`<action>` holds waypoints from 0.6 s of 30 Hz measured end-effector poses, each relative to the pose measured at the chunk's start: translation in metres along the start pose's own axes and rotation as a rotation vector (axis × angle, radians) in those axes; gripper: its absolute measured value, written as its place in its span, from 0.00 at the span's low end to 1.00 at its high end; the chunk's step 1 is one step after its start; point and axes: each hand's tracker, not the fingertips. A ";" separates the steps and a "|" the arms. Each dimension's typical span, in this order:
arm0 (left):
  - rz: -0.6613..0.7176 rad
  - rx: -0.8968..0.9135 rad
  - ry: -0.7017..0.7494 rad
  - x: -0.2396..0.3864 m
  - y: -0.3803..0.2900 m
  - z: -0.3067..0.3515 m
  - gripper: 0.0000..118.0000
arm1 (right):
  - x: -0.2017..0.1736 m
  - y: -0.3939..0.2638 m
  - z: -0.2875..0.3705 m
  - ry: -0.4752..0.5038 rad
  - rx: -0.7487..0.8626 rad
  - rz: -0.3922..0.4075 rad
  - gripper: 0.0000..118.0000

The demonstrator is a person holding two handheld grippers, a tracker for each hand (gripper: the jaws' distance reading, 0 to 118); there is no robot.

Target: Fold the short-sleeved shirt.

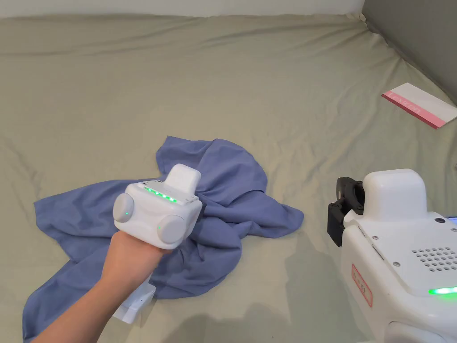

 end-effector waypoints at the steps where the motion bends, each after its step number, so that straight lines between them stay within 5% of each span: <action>1: 0.007 0.036 0.002 -0.005 0.002 0.010 0.21 | -0.002 0.001 0.000 0.005 0.000 0.007 0.01; 2: 0.008 0.069 0.019 -0.011 0.005 0.023 0.39 | -0.005 0.003 0.001 0.012 0.002 0.015 0.01; 4: 0.019 0.132 0.012 -0.021 0.012 0.050 0.92 | -0.010 0.009 0.003 0.028 0.013 0.032 0.01; 5: 0.031 0.185 0.012 -0.028 0.015 0.070 0.97 | -0.014 0.014 0.004 0.037 0.023 0.039 0.01; 15: 0.199 0.622 0.311 -0.083 0.013 0.280 0.97 | -0.059 0.070 0.034 0.119 0.215 0.112 0.01; 18: 0.252 0.653 0.391 -0.086 -0.004 0.317 0.81 | -0.076 0.079 0.043 0.141 0.255 0.123 0.01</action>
